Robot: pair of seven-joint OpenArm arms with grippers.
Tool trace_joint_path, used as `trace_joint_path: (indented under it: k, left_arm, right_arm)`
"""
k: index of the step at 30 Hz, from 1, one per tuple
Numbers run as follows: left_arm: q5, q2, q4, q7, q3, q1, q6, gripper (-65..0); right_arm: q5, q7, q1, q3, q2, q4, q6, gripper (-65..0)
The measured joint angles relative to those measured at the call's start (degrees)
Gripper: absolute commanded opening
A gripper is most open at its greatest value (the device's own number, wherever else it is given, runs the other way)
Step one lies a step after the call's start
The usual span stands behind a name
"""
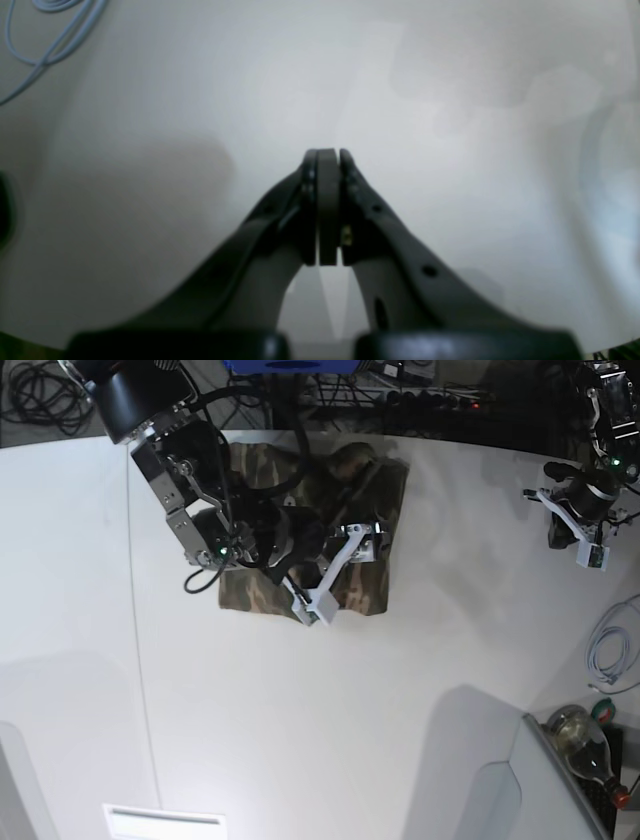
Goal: Layout the t-shirt on the table in an organized manner, then fold the t-shirt properly
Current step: 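Press the folded bundle flat with the right gripper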
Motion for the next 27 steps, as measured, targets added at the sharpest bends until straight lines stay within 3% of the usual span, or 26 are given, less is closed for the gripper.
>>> trace_joint_path:
  k: [11, 14, 16, 19, 21, 23, 27]
  left_arm:
    - [-0.24, -0.17, -2.73, -0.2, -0.24, -0.68, -0.09, -65.0]
    - [-0.04, -2.71, -6.62, -0.74, -0.31, -0.31, -0.24, -65.0]
    - [-0.17, -3.93, -9.51, -0.87, -1.42, -0.17, -0.22, -65.0]
    - [0.48, -4.22, -12.92, -1.64, -4.31, -0.02, -2.58, -65.0]
    - [0.24, -4.35, -14.78, -5.31, -5.29, 0.66, -8.26, -65.0]
    - [-0.02, -4.11, -15.37, -8.76, -5.31, 1.99, -10.16, -65.0]
    - [0.44, -3.67, -15.78, -8.87, -5.27, 2.6, -10.99, -65.0]
  right_arm:
    - [0.15, -0.15, 5.66, -9.97, -0.15, 1.55, 0.02, -21.8]
    - [0.46, -0.2, 5.44, -10.01, -0.09, 7.02, -0.11, -21.9]
    - [1.18, 0.09, 4.9, -9.01, 1.84, 10.21, -0.11, -23.1]
    - [-0.22, 2.21, 1.9, -4.44, 4.83, 11.58, -5.35, -36.9]
    - [-0.26, 2.89, 0.7, -3.61, 7.76, 11.69, -6.08, -51.2]
    - [-0.26, 3.76, -0.42, -3.32, 8.57, 11.76, -6.54, -64.8]
    - [0.83, 1.64, -3.63, -3.69, 9.7, 11.93, -6.51, -62.7]
